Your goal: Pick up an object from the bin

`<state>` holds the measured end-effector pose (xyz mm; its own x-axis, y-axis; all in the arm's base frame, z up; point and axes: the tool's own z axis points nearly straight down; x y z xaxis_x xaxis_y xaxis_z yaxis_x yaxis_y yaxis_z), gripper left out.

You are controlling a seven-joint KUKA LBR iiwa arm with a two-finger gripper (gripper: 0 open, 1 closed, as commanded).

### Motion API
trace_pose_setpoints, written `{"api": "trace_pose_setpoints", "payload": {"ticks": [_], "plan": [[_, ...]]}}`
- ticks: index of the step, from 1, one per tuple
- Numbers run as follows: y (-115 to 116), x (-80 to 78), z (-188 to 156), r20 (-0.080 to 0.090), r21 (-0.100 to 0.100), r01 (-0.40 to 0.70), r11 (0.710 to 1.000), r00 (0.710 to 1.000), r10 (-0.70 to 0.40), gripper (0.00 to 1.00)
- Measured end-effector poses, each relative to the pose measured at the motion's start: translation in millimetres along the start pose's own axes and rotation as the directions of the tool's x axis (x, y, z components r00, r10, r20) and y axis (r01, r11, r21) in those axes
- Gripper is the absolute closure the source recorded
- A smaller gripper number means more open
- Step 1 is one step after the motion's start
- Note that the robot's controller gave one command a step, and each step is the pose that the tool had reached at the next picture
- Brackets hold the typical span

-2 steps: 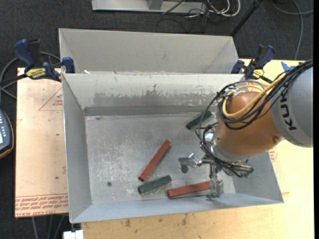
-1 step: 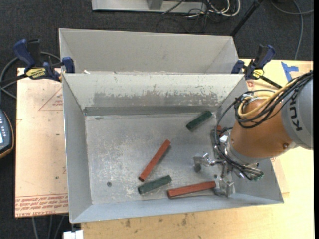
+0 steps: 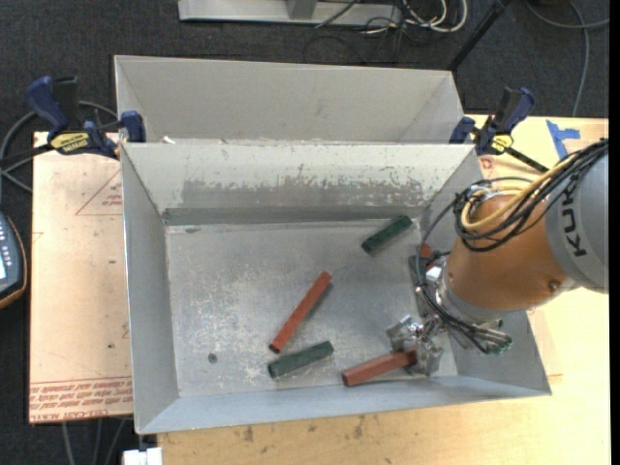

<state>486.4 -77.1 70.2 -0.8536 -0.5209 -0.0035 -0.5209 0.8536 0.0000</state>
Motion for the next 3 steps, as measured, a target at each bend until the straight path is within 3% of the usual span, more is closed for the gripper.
{"api": "trace_pose_setpoints", "payload": {"ticks": [1,2,3], "plan": [[6.2,-32.1,-135.5,0.007,0.006,0.024,1.0,1.0,-0.024,1.0],[6.7,-29.9,-130.8,0.0,0.0,0.022,1.0,1.0,-0.022,0.0],[30.2,-29.5,-0.4,0.001,0.0,0.184,0.983,0.983,-0.184,0.0]]}}
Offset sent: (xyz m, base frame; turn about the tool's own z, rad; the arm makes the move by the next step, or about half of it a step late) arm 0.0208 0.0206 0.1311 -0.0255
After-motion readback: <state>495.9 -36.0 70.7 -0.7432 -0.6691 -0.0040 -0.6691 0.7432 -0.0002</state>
